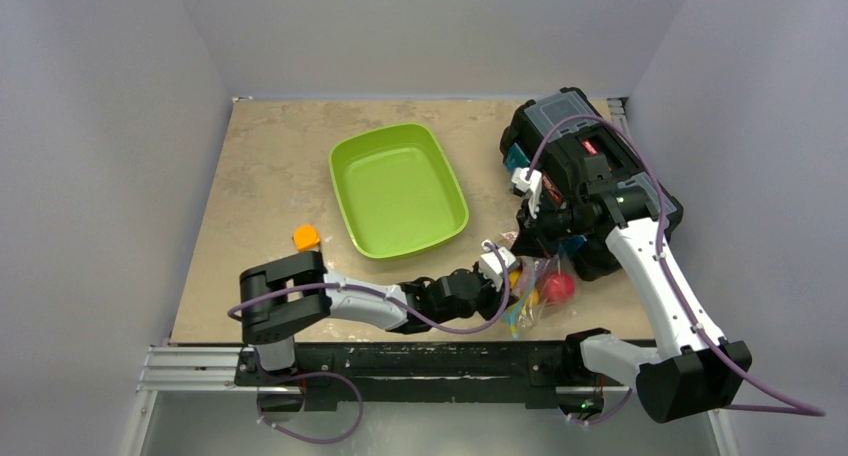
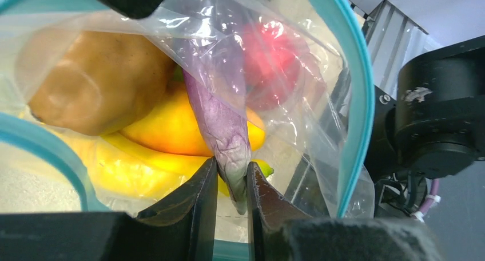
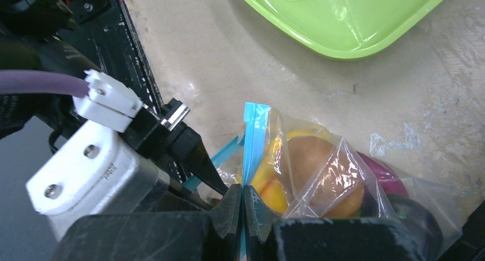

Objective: Open the zip-top bag and remove the fake food
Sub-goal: Pick up the fake vegetable from the zipper food storage bag.

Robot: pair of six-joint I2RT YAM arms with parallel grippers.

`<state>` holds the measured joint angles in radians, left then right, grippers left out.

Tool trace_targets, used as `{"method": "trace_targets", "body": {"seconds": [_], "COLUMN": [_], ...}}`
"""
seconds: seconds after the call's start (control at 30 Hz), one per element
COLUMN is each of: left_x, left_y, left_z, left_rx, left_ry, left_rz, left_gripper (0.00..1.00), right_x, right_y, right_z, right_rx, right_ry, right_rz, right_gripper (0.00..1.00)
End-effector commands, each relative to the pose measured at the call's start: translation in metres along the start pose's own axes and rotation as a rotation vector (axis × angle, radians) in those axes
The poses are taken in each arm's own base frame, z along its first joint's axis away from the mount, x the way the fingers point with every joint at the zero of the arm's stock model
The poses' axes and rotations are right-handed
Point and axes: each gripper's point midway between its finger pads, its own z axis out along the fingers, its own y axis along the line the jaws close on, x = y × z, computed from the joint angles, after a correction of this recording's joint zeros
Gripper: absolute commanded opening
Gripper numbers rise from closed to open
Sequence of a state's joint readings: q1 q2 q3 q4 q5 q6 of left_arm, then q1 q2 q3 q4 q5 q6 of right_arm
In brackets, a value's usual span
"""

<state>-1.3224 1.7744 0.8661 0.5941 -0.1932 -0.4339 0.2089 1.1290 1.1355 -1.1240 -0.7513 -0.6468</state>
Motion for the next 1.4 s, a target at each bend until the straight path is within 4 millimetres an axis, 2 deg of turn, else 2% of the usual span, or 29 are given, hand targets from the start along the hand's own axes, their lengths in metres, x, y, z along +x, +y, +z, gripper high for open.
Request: {"method": "trace_targets", "body": {"seconds": [0.0,0.23,0.43,0.6,0.83,1.17,1.37], "left_x": [-0.036,-0.032,-0.046,-0.059,-0.052,-0.057,-0.054], "left_y": [-0.005,0.005,0.012,0.004,0.007,0.006,0.008], "left_z": [-0.019,-0.042,-0.057,-0.068,-0.096,-0.125,-0.151], "left_rx": [0.033,0.063,0.071,0.124,0.101,0.111,0.124], "left_ry": [-0.037,0.116,0.182,0.237,0.385,0.442,0.471], "left_rz": [-0.008,-0.174,-0.236,-0.226,-0.142,-0.078,-0.020], "left_gripper": [0.00,0.00,0.00,0.00,0.00,0.00,0.00], "right_x": [-0.009,-0.006,-0.008,-0.009,-0.011,-0.013,-0.013], "right_y": [0.000,0.000,0.013,0.009,0.002,0.000,0.001], "right_z": [-0.008,-0.008,-0.010,-0.009,-0.009,-0.008,-0.009], "right_rx": [0.035,0.039,-0.015,0.004,0.044,0.052,0.050], "right_ry": [-0.038,-0.030,-0.052,-0.055,-0.058,-0.068,-0.072], "right_rz": [-0.045,-0.073,-0.113,-0.105,-0.088,-0.090,-0.091], "right_gripper": [0.00,0.00,0.00,0.00,0.00,0.00,0.00]}}
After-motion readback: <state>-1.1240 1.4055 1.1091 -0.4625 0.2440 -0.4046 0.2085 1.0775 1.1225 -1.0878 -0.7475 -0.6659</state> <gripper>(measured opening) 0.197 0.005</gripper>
